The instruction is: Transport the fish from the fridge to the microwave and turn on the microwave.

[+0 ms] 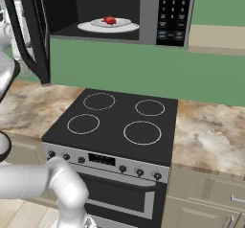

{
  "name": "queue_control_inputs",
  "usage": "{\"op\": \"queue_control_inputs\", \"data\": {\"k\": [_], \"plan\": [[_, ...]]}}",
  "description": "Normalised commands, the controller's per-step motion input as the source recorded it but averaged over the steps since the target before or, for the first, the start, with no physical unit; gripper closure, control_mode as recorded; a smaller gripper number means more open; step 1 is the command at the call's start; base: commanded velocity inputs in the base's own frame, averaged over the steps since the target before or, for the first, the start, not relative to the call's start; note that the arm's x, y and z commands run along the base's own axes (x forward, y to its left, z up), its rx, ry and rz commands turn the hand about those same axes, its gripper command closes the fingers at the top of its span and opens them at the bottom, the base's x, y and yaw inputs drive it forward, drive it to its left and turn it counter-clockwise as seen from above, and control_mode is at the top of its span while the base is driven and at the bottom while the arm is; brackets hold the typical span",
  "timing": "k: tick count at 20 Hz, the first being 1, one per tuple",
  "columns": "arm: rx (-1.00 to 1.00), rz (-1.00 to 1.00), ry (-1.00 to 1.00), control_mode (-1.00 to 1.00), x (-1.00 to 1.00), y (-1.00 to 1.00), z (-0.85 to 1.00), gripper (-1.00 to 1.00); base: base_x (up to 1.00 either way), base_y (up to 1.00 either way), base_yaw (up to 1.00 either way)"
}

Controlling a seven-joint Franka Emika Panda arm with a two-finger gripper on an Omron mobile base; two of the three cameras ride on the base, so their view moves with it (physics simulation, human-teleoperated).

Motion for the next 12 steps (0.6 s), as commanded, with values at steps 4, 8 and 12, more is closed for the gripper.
{"op": "queue_control_inputs", "data": {"k": [4,8,12], "plan": [[0.03,-0.05,0.05,-1.0,0.38,-0.64,0.39,-1.0,0.0,0.0,0.0],[0.16,0.03,0.04,-1.0,0.18,-0.68,0.48,-1.0,0.0,0.0,0.0],[0.34,0.16,0.08,-1.0,0.33,-0.68,0.1,-1.0,0.0,0.0,0.0]]}}
